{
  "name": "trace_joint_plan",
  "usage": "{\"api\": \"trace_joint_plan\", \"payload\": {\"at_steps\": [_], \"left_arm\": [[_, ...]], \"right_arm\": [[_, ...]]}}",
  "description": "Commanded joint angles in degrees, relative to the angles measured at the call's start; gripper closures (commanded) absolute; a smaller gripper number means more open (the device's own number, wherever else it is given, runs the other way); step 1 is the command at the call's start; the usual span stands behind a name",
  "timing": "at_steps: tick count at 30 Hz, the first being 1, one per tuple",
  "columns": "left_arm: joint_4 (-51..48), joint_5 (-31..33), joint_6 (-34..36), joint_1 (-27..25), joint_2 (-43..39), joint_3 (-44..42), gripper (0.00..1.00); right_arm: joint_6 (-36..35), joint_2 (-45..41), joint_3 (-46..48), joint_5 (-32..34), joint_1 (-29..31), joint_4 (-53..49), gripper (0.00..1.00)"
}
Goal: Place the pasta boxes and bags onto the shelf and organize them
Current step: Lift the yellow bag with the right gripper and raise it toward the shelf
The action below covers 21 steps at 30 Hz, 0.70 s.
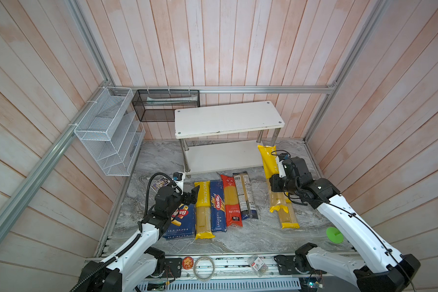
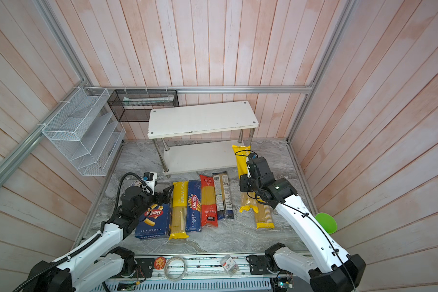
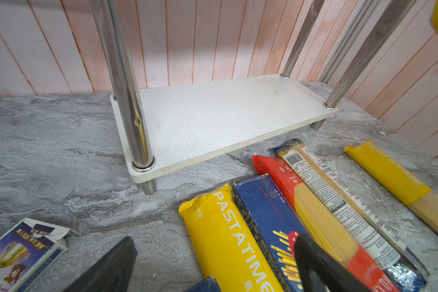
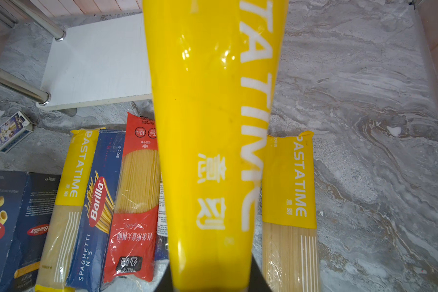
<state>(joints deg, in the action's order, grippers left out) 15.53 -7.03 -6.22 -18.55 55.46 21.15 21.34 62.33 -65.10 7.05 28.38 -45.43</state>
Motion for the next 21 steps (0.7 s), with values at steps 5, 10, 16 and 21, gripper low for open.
{"api": "trace_joint_plan", "payload": {"at_steps": [5, 10, 16, 21], "left_arm": [[0.7, 0.3, -0.2, -0.1, -1.3, -0.9, 0.00], [0.7, 0.2, -0.2, -0.1, -1.3, -0.9, 0.00], [0.7, 0.3, -0.2, -0.1, -1.2, -0.8, 0.00], [0.6, -0.1, 0.0, -0.2, -0.6, -0.5, 0.00]], "right_arm": [[-2.0, -3.2, -9.3, 3.9, 0.2, -0.9, 0.94], [-3.7, -1.8, -14.3, 4.3, 0.2, -1.9, 0.94], [-5.1, 0.8, -19.0, 3.4, 0.1, 0.4, 0.94], [-6.9, 4.1, -23.7, 3.9, -0.2, 2.0, 0.94]]}}
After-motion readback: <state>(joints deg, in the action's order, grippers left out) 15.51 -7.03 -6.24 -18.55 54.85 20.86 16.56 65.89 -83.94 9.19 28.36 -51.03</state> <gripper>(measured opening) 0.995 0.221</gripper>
